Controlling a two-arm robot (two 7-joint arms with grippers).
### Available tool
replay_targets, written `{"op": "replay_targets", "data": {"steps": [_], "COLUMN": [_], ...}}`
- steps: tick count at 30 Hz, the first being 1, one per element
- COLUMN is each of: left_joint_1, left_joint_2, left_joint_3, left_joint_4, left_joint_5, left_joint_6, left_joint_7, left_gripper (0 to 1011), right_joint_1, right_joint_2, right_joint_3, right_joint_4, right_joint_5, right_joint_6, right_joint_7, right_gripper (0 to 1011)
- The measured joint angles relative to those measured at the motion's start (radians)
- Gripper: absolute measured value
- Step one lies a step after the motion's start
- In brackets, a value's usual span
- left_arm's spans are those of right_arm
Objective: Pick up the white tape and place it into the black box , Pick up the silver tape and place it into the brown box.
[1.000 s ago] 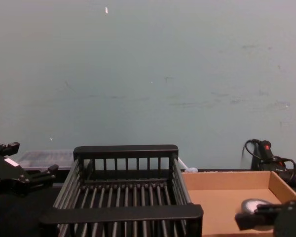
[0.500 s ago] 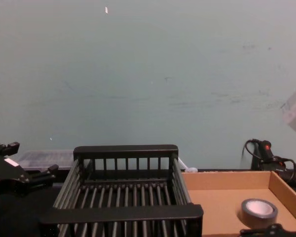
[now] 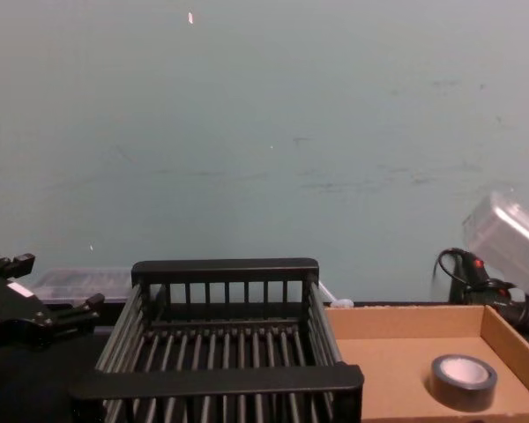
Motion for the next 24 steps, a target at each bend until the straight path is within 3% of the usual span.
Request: {"op": "replay_targets", "data": {"steps": [24], "left_joint_1": [0.0], "left_joint_2": [0.0], "left_joint_3": [0.0], "left_joint_4": [0.0], "left_joint_5": [0.0], "left_joint_6": [0.0], "left_joint_7": [0.0], "left_gripper": [1001], "right_joint_1": [0.033], "right_joint_2": [-0.003], "right_joint_3": [-0.064], "right_joint_4": [0.027], "right_joint_5": [-0.007], "right_joint_6": [0.015], "right_joint_7": [0.014], "right_gripper": [1000]}}
